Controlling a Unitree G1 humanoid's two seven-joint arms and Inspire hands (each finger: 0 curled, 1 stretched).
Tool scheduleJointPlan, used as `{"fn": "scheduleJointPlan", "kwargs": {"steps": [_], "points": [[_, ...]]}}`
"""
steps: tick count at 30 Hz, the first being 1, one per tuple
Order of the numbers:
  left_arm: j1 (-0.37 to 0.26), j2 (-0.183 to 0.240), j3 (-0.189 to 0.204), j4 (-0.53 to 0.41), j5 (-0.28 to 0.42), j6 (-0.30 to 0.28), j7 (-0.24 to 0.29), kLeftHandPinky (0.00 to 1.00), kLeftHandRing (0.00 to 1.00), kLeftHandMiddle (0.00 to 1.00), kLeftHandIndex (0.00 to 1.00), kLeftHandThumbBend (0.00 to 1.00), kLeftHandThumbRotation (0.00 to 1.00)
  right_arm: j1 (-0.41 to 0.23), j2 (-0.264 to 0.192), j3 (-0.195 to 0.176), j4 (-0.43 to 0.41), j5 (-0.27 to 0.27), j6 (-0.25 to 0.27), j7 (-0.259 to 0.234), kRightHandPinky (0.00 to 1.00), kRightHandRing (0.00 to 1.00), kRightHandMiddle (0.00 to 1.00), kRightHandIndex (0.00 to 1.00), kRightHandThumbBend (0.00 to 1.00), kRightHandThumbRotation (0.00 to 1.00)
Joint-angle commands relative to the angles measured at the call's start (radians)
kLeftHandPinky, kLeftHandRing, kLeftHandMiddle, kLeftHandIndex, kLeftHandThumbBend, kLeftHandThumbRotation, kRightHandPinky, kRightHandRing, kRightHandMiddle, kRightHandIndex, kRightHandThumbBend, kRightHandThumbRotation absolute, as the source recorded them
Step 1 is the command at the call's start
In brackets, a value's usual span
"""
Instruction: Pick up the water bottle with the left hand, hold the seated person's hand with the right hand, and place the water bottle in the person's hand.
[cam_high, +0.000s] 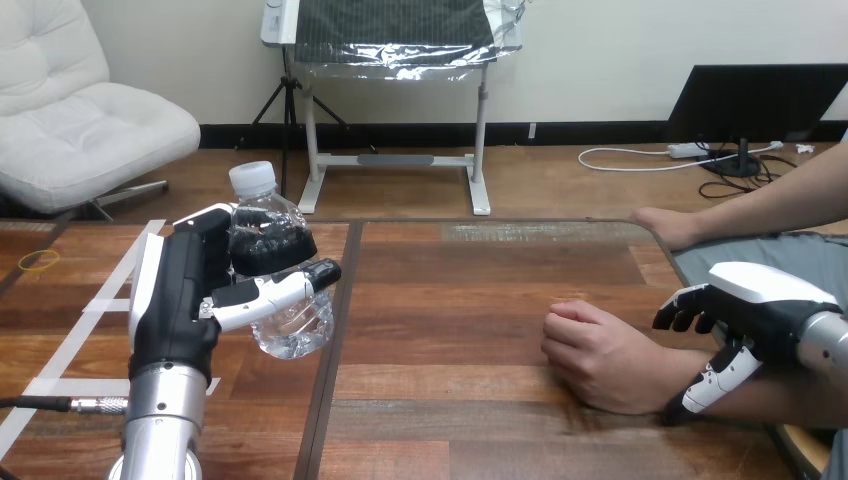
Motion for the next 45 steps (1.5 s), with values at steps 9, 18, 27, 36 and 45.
{"fn": "scheduleJointPlan", "kwargs": {"steps": [9,18,27,36,45], "points": [[-0.035,-0.005,0.02,-0.067,-0.026,-0.019,-0.004,0.26,0.34,0.39,0.43,0.62,0.0,-0.001,0.067,0.03,0.081,0.005,0.104,0.067,0.63,0.8,0.83,0.8,1.0,0.25],[-0.035,-0.002,0.023,-0.069,-0.031,-0.023,-0.005,0.26,0.34,0.39,0.43,0.61,0.0,-0.001,0.085,0.031,0.082,0.018,0.142,0.112,0.61,0.8,0.85,0.81,1.0,0.21],[-0.039,0.01,0.026,-0.057,-0.018,-0.039,-0.004,0.26,0.33,0.39,0.43,0.61,0.0,-0.008,0.093,0.027,0.074,0.046,0.173,0.194,0.62,0.8,0.86,0.83,1.0,0.19],[-0.043,0.01,0.033,-0.05,-0.024,-0.044,-0.011,0.26,0.33,0.39,0.43,0.61,0.0,-0.004,0.09,0.022,0.047,0.065,0.193,0.24,0.59,0.76,0.82,0.8,1.0,0.18],[-0.046,0.006,0.035,-0.048,-0.025,-0.049,-0.012,0.26,0.33,0.39,0.42,0.6,0.0,-0.012,0.088,0.044,0.028,0.049,0.239,0.282,0.58,0.73,0.79,0.78,1.0,0.15]]}}
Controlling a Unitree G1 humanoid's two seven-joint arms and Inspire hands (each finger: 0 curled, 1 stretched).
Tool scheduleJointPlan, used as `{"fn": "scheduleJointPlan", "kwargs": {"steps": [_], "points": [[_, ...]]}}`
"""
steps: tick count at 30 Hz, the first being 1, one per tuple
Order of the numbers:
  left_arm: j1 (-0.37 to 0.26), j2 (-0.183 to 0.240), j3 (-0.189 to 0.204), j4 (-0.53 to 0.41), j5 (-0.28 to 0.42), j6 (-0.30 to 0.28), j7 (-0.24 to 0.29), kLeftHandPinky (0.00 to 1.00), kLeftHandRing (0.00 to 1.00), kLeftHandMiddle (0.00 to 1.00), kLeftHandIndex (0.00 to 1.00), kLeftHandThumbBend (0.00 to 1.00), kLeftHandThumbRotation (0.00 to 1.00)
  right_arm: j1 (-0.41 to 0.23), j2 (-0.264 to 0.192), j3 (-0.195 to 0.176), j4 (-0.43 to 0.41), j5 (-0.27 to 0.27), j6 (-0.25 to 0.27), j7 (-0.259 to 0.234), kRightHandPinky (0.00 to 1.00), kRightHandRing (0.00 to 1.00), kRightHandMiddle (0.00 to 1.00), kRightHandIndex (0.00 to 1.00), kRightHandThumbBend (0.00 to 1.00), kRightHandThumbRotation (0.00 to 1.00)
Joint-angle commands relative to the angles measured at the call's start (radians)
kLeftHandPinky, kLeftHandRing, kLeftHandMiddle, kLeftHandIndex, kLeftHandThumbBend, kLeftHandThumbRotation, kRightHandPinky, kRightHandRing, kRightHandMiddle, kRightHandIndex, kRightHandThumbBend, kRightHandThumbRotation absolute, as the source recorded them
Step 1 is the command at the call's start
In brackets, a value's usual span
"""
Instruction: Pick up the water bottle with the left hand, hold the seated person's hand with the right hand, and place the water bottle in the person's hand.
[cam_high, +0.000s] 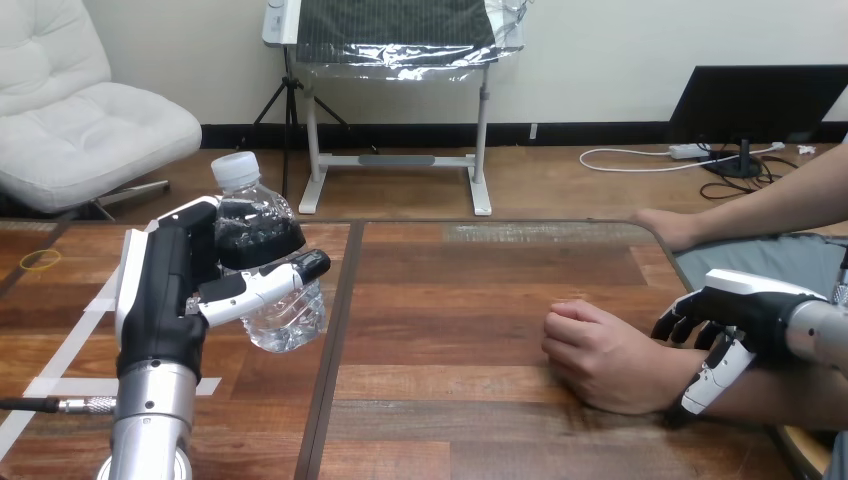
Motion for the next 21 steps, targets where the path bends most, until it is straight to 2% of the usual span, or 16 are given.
{"fn": "scheduleJointPlan", "kwargs": {"steps": [1,4,9,14,17,21], "points": [[-0.047,0.007,0.007,-0.039,-0.004,-0.037,-0.002,0.26,0.33,0.39,0.42,0.6,0.0,0.054,0.042,0.049,0.033,-0.018,0.051,0.055,0.58,0.71,0.78,0.78,1.0,0.15],[-0.048,0.007,0.006,-0.04,0.0,-0.033,0.0,0.26,0.33,0.39,0.42,0.6,0.0,0.051,0.042,0.054,0.031,-0.021,0.056,0.07,0.56,0.69,0.75,0.76,1.0,0.15],[-0.049,0.006,0.007,-0.042,-0.002,-0.029,0.0,0.26,0.33,0.39,0.42,0.61,0.0,0.03,0.054,0.07,0.045,-0.03,0.116,0.119,0.53,0.66,0.73,0.74,1.0,0.17],[-0.049,0.009,0.007,-0.041,-0.001,-0.033,-0.003,0.26,0.33,0.39,0.42,0.61,0.0,0.018,0.059,0.081,0.048,-0.031,0.147,0.166,0.52,0.66,0.72,0.71,0.99,0.2],[-0.05,0.011,0.007,-0.04,0.001,-0.034,-0.003,0.27,0.34,0.39,0.42,0.61,0.0,0.016,0.06,0.083,0.045,-0.029,0.156,0.176,0.51,0.65,0.71,0.68,0.96,0.22],[-0.051,0.011,0.008,-0.043,0.001,-0.03,-0.003,0.27,0.34,0.39,0.42,0.61,0.0,0.018,0.06,0.085,0.039,-0.026,0.156,0.174,0.48,0.62,0.68,0.66,0.89,0.25]]}}
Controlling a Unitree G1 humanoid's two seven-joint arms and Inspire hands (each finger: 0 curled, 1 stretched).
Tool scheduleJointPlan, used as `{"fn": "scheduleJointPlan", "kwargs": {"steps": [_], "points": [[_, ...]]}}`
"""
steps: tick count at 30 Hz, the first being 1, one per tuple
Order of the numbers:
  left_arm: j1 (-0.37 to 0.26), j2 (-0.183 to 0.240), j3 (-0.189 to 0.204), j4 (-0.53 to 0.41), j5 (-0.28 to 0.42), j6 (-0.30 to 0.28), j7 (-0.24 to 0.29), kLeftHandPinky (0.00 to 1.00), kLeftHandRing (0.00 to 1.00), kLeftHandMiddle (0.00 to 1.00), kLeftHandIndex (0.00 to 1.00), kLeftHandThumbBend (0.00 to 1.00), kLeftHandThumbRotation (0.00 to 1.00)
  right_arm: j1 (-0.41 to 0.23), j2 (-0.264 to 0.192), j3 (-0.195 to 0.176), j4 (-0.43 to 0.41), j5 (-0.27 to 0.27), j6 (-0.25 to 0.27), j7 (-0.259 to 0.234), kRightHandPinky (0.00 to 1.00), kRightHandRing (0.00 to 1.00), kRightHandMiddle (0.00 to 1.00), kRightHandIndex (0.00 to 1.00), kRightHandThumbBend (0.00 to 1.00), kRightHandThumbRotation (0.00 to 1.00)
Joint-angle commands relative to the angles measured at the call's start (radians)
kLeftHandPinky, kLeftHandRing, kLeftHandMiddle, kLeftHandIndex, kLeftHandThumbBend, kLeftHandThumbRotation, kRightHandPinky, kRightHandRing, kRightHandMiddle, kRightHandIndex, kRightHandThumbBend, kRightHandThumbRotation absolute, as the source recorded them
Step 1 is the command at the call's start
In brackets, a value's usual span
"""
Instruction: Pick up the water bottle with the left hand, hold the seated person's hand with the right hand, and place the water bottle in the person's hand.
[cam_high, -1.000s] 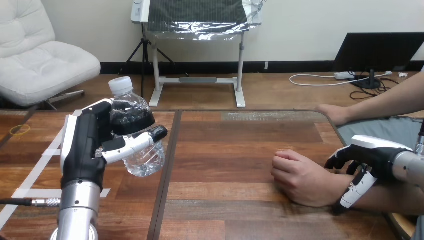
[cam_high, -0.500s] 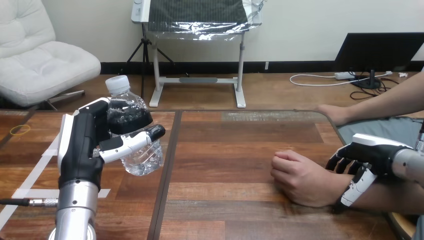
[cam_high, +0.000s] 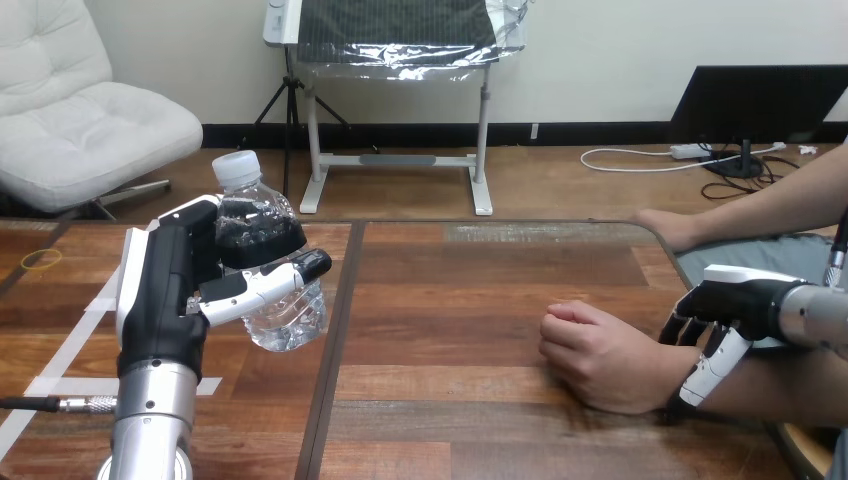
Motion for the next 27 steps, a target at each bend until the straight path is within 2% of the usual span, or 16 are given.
{"fn": "scheduleJointPlan", "kwargs": {"steps": [1,11,19,27], "points": [[-0.051,0.011,0.008,-0.043,0.001,-0.027,-0.001,0.27,0.34,0.39,0.42,0.61,0.0,0.083,0.044,0.054,0.051,-0.018,0.026,0.051,0.48,0.61,0.68,0.66,0.87,0.25],[-0.052,0.008,0.01,-0.048,-0.006,-0.021,-0.003,0.27,0.34,0.39,0.42,0.61,0.0,0.095,0.04,0.054,0.015,-0.014,0.028,0.053,0.43,0.53,0.61,0.61,0.79,0.21],[-0.054,0.011,0.011,-0.041,-0.006,-0.029,-0.006,0.26,0.34,0.39,0.42,0.61,0.0,0.101,0.037,0.054,-0.003,-0.01,0.017,0.058,0.35,0.45,0.54,0.56,0.85,0.18],[-0.057,0.011,0.012,-0.039,-0.005,-0.027,-0.005,0.27,0.34,0.4,0.43,0.61,0.0,0.106,0.036,0.059,-0.032,-0.013,0.042,0.073,0.32,0.43,0.52,0.54,0.93,0.15]]}}
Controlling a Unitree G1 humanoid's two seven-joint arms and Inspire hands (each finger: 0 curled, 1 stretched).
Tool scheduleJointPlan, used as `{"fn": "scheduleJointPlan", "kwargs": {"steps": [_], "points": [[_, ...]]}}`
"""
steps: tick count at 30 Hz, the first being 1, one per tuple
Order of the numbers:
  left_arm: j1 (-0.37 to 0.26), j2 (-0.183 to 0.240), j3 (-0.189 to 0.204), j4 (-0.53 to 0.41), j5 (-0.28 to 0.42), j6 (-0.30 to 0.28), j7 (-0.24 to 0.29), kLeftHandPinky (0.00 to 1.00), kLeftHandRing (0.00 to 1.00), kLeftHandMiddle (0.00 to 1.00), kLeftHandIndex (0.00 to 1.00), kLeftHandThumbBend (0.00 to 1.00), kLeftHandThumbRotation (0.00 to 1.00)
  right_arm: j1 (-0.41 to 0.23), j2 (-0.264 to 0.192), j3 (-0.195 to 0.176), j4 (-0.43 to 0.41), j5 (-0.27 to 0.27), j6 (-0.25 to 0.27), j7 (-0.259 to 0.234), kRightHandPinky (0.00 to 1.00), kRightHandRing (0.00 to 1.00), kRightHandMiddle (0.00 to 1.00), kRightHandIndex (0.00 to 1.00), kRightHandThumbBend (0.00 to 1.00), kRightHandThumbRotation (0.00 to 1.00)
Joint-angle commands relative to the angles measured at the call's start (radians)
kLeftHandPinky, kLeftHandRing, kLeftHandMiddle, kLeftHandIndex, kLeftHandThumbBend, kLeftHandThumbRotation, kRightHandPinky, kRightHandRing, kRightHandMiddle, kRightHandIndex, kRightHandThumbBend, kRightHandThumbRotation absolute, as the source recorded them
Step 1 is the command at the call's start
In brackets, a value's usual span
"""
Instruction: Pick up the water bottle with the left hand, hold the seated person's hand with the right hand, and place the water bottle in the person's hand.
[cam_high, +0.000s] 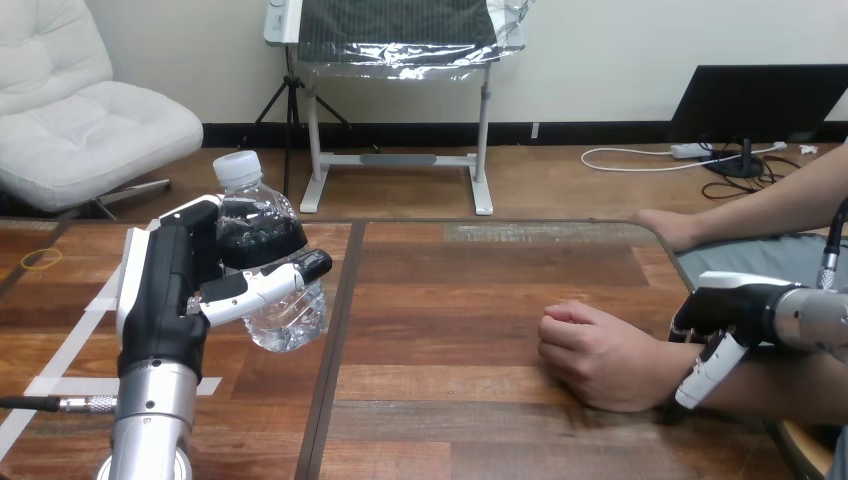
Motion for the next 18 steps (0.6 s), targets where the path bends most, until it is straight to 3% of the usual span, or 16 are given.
{"fn": "scheduleJointPlan", "kwargs": {"steps": [1,11,15,18], "points": [[-0.057,0.011,0.012,-0.039,-0.005,-0.027,0.0,0.27,0.34,0.4,0.43,0.61,0.0,0.086,0.036,0.047,0.014,-0.013,0.024,0.04,0.32,0.43,0.52,0.54,0.94,0.15],[-0.06,0.014,0.015,-0.032,-0.006,-0.042,-0.002,0.27,0.34,0.4,0.43,0.61,0.0,0.091,0.034,0.058,-0.017,-0.021,0.045,0.066,0.29,0.42,0.52,0.49,0.98,0.1],[-0.061,0.016,0.015,-0.029,-0.002,-0.049,0.0,0.27,0.34,0.4,0.43,0.61,0.0,0.098,0.03,0.075,-0.044,-0.047,0.054,0.06,0.24,0.37,0.47,0.48,0.97,0.05],[-0.062,0.017,0.014,-0.031,0.001,-0.047,0.001,0.27,0.34,0.4,0.43,0.61,0.0,0.104,0.029,0.085,-0.059,-0.062,0.064,0.052,0.26,0.43,0.51,0.48,0.95,0.03]]}}
